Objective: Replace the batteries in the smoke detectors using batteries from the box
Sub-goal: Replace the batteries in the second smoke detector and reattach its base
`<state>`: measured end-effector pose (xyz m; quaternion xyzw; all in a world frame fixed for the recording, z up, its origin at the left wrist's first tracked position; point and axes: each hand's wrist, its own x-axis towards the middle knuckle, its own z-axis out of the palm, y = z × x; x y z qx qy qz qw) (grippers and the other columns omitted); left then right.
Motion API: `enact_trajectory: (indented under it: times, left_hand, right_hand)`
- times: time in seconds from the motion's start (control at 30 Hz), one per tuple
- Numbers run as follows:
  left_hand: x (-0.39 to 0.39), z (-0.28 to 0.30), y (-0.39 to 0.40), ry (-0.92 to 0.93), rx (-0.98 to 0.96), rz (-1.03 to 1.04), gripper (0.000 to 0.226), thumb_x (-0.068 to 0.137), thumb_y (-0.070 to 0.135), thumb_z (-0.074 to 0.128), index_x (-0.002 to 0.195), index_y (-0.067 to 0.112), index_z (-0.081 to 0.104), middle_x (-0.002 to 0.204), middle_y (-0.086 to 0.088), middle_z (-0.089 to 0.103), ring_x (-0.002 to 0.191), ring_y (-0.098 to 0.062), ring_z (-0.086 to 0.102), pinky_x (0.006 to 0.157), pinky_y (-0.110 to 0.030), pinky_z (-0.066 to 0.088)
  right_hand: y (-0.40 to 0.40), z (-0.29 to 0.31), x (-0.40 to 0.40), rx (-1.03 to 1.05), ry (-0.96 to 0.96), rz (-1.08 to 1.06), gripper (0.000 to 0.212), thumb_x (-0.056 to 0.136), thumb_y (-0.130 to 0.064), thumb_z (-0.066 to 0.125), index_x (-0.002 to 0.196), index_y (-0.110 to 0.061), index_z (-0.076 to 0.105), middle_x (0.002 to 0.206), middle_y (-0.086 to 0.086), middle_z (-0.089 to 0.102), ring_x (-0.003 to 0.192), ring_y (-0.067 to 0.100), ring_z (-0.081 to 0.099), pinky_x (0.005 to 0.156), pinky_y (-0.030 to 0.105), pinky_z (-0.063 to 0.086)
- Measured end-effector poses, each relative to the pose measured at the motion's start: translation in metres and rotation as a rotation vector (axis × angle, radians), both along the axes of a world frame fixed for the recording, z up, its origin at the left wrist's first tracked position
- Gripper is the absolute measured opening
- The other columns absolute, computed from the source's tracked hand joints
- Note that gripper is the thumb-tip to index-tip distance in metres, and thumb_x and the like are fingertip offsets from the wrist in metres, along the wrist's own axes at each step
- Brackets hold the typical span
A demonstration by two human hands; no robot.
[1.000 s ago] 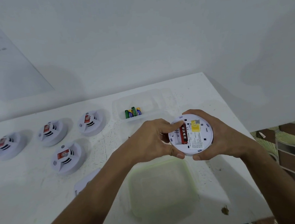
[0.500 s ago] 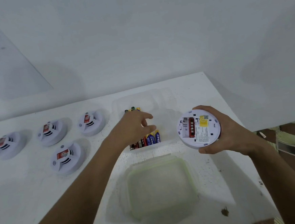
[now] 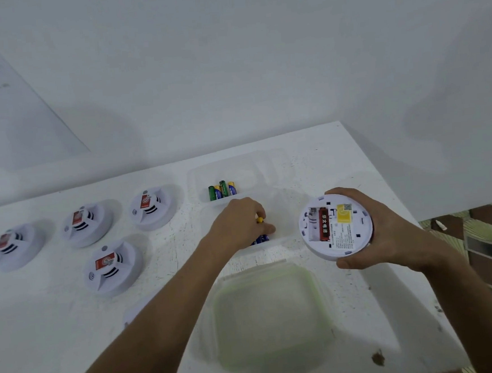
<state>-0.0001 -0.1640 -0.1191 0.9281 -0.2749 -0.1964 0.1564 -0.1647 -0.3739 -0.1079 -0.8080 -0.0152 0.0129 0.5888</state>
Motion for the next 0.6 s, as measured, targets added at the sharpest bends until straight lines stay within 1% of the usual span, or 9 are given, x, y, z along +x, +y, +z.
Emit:
enact_trajectory:
  times: [0.1, 0.17, 0.23, 0.3, 0.33, 0.4, 0.43, 0.5, 0.6]
  left_hand:
    - [-0.004, 0.001, 0.000, -0.006, -0.095, 0.024, 0.036, 0.078, 0.037, 0.078, 0.105, 0.017, 0.068, 0.090, 0.004, 0.059, 0.077, -0.013, 0.056, 0.063, -0.023, 0.043]
    - [-0.007, 0.003, 0.000, -0.017, -0.160, 0.037, 0.029, 0.081, 0.031, 0.077, 0.104, 0.017, 0.068, 0.091, 0.001, 0.063, 0.074, -0.013, 0.057, 0.058, -0.017, 0.042]
    - [-0.011, 0.009, 0.003, -0.012, -0.265, 0.085, 0.024, 0.085, 0.026, 0.073, 0.107, 0.019, 0.067, 0.095, 0.000, 0.068, 0.072, -0.010, 0.059, 0.056, -0.009, 0.041]
    - [-0.018, 0.020, 0.007, -0.037, -0.438, 0.179, 0.024, 0.086, 0.024, 0.072, 0.109, 0.021, 0.067, 0.089, 0.007, 0.069, 0.072, -0.006, 0.062, 0.057, -0.005, 0.043]
    - [-0.023, 0.028, 0.009, -0.072, -0.547, 0.229, 0.022, 0.086, 0.023, 0.072, 0.107, 0.021, 0.067, 0.085, 0.013, 0.067, 0.072, -0.001, 0.063, 0.059, -0.004, 0.044]
    - [-0.039, 0.045, 0.014, -0.187, -0.736, 0.279, 0.015, 0.086, 0.021, 0.072, 0.100, 0.020, 0.066, 0.079, 0.022, 0.064, 0.074, 0.007, 0.062, 0.063, -0.004, 0.044]
    - [-0.048, 0.052, 0.016, -0.245, -0.789, 0.266, 0.013, 0.086, 0.021, 0.072, 0.098, 0.020, 0.067, 0.079, 0.023, 0.064, 0.076, 0.008, 0.061, 0.063, -0.004, 0.044]
    - [-0.066, 0.059, 0.019, -0.315, -0.845, 0.196, 0.013, 0.086, 0.021, 0.073, 0.097, 0.017, 0.069, 0.081, 0.016, 0.068, 0.077, 0.001, 0.063, 0.062, -0.007, 0.046]
    - [-0.080, 0.054, 0.026, -0.441, -0.853, 0.056, 0.015, 0.084, 0.016, 0.074, 0.096, 0.009, 0.071, 0.085, 0.002, 0.071, 0.075, -0.004, 0.060, 0.063, -0.010, 0.047]
  right_hand:
    - [0.003, 0.000, 0.001, 0.007, 0.000, -0.002, 0.095, 0.047, -0.032, 0.090, 0.132, -0.029, 0.049, 0.124, -0.013, 0.058, 0.117, 0.011, 0.059, 0.086, 0.023, 0.054]
    - [0.004, 0.001, 0.002, 0.001, 0.000, 0.003, 0.094, 0.048, -0.030, 0.090, 0.133, -0.030, 0.049, 0.124, -0.014, 0.058, 0.117, 0.010, 0.058, 0.086, 0.023, 0.054]
    - [0.006, 0.003, 0.002, 0.003, 0.003, 0.005, 0.094, 0.049, -0.029, 0.090, 0.133, -0.030, 0.048, 0.124, -0.014, 0.058, 0.118, 0.010, 0.058, 0.086, 0.022, 0.054]
    - [0.009, 0.005, 0.004, 0.013, 0.000, 0.005, 0.094, 0.049, -0.029, 0.090, 0.133, -0.029, 0.048, 0.123, -0.015, 0.058, 0.118, 0.009, 0.058, 0.085, 0.021, 0.054]
    - [0.011, 0.006, 0.004, 0.015, -0.005, 0.004, 0.094, 0.049, -0.028, 0.090, 0.133, -0.029, 0.048, 0.123, -0.015, 0.058, 0.117, 0.009, 0.058, 0.085, 0.021, 0.054]
    - [0.017, 0.008, 0.006, 0.016, -0.017, 0.004, 0.093, 0.049, -0.024, 0.091, 0.132, -0.029, 0.048, 0.123, -0.015, 0.058, 0.117, 0.009, 0.058, 0.086, 0.023, 0.054]
    - [0.020, 0.009, 0.007, 0.019, -0.023, 0.007, 0.093, 0.050, -0.019, 0.091, 0.131, -0.030, 0.048, 0.123, -0.015, 0.059, 0.117, 0.009, 0.058, 0.086, 0.023, 0.055]
    - [0.029, 0.011, 0.010, 0.022, -0.041, 0.019, 0.090, 0.052, -0.013, 0.090, 0.129, -0.030, 0.049, 0.120, -0.018, 0.059, 0.116, 0.009, 0.059, 0.087, 0.021, 0.054]
    - [0.043, 0.015, 0.014, 0.025, -0.069, 0.034, 0.089, 0.051, -0.014, 0.090, 0.129, -0.029, 0.049, 0.120, -0.017, 0.060, 0.114, 0.009, 0.060, 0.087, 0.019, 0.053]
